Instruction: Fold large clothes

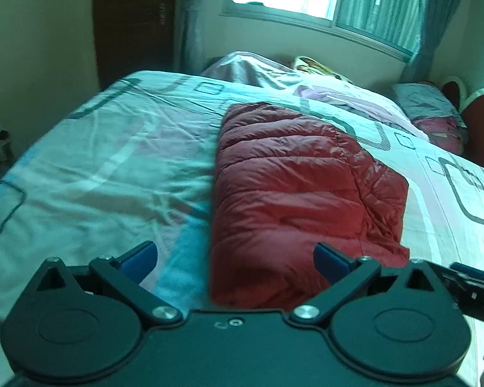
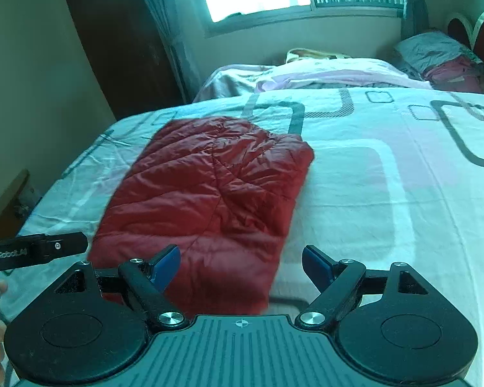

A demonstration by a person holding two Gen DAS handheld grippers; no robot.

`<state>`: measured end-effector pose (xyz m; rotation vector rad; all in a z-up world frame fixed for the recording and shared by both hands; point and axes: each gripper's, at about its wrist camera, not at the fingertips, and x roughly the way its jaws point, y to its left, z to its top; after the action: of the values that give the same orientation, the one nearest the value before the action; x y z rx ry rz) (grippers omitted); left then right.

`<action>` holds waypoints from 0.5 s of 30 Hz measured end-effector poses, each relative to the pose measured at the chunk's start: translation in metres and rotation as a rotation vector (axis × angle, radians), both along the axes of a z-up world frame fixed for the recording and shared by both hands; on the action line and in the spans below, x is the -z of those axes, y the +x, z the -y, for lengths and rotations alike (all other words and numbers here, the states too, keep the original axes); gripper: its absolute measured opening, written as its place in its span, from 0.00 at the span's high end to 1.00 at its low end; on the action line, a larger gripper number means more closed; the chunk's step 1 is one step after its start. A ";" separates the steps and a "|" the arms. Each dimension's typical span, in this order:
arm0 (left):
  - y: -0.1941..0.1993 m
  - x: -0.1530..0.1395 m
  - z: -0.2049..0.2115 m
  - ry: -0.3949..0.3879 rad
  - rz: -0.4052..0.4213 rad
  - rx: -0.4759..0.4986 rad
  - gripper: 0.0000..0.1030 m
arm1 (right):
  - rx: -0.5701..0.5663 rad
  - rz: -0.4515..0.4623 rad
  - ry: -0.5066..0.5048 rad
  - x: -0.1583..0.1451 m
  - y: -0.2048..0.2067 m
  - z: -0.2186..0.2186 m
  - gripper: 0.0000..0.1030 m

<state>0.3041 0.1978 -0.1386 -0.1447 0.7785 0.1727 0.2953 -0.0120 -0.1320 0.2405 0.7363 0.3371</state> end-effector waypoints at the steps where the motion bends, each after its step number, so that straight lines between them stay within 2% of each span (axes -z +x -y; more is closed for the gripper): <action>1: -0.008 -0.004 0.002 0.003 -0.005 -0.008 0.00 | 0.000 0.006 0.001 -0.004 -0.009 0.003 0.20; 5: -0.058 -0.023 0.018 0.002 0.040 -0.013 0.00 | -0.025 0.045 0.007 -0.021 -0.055 0.013 0.20; 9: -0.116 -0.043 0.043 0.052 0.084 -0.010 0.00 | -0.047 0.093 0.019 -0.039 -0.111 0.025 0.20; 15: -0.190 -0.075 0.068 0.028 0.109 -0.003 0.00 | -0.051 0.154 0.039 -0.069 -0.198 0.044 0.20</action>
<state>0.1145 0.1303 -0.0633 -0.1276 0.6673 0.1776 0.0973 -0.0562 -0.0631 0.2303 0.5847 0.4146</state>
